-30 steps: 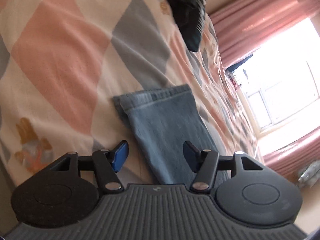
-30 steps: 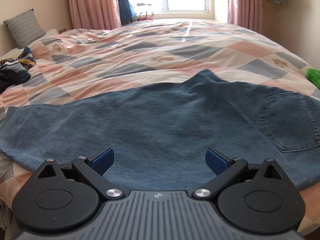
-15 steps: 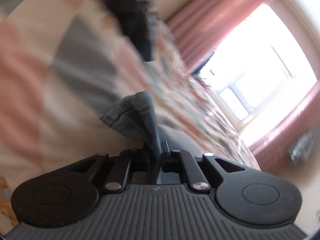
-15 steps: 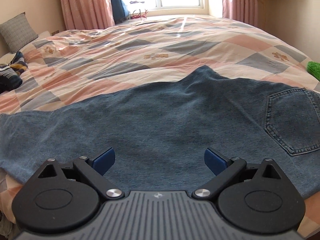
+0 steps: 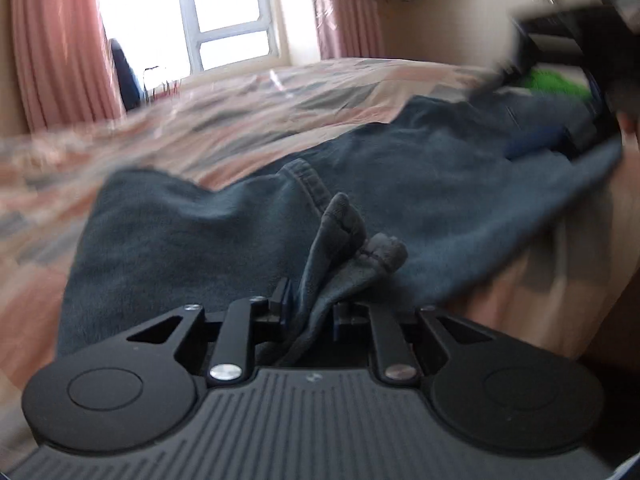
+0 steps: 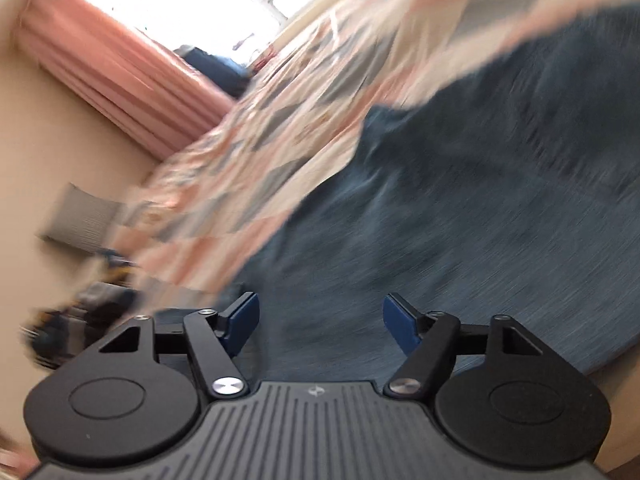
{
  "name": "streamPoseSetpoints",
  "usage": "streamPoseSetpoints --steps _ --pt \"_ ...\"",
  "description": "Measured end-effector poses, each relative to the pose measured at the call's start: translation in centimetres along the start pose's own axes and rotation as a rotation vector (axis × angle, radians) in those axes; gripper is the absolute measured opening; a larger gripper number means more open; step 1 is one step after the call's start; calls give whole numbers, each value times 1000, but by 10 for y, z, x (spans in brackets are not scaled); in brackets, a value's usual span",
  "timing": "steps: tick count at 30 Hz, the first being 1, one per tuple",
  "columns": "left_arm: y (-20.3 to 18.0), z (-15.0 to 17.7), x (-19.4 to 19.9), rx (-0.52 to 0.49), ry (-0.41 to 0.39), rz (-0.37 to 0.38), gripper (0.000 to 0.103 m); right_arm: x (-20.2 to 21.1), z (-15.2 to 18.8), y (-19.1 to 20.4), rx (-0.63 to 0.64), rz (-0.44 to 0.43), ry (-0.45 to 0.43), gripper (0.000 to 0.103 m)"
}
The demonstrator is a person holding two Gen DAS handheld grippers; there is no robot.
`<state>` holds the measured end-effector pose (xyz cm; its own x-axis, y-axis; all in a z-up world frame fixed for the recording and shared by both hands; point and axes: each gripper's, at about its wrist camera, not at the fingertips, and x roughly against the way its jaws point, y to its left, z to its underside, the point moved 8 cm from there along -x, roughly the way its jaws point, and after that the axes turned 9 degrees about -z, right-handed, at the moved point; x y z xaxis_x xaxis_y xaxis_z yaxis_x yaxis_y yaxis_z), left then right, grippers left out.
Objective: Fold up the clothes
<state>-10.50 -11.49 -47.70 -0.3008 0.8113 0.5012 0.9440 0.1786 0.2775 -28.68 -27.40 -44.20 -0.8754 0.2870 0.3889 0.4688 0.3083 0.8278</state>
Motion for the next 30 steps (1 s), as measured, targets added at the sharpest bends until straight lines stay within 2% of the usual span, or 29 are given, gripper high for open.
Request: streamPoseSetpoints --steps 2,4,6,8,10,13,16,18,21,25,27,30 --pt "4 -1 1 6 -8 16 16 -16 5 3 -98 -106 77 71" --pt "17 -3 3 45 -22 41 17 -39 14 5 -160 -154 167 71" --pt "25 -5 5 74 -33 47 17 -63 25 5 -225 -164 246 70" --pt "30 -8 9 89 -38 49 16 -84 31 4 -255 -155 294 63" --pt "35 -9 14 107 -46 54 16 -103 36 6 -277 -150 336 40" --pt "39 -9 20 146 -47 74 15 -125 43 6 -299 -107 401 34" --pt "41 -9 24 149 -45 84 15 -143 50 11 -350 -165 413 34" --pt "41 -8 22 139 -39 75 16 -154 56 11 -363 -171 429 33" --pt "43 -7 23 107 -18 106 16 -159 60 11 -303 -160 433 12" --pt "55 -16 49 53 -31 204 19 -148 53 14 -188 -142 373 10" --pt "73 -23 61 42 -48 190 20 -141 44 18 -115 -117 344 10" --pt "102 -30 62 30 -42 132 37 -126 26 19 -9 -81 307 10"
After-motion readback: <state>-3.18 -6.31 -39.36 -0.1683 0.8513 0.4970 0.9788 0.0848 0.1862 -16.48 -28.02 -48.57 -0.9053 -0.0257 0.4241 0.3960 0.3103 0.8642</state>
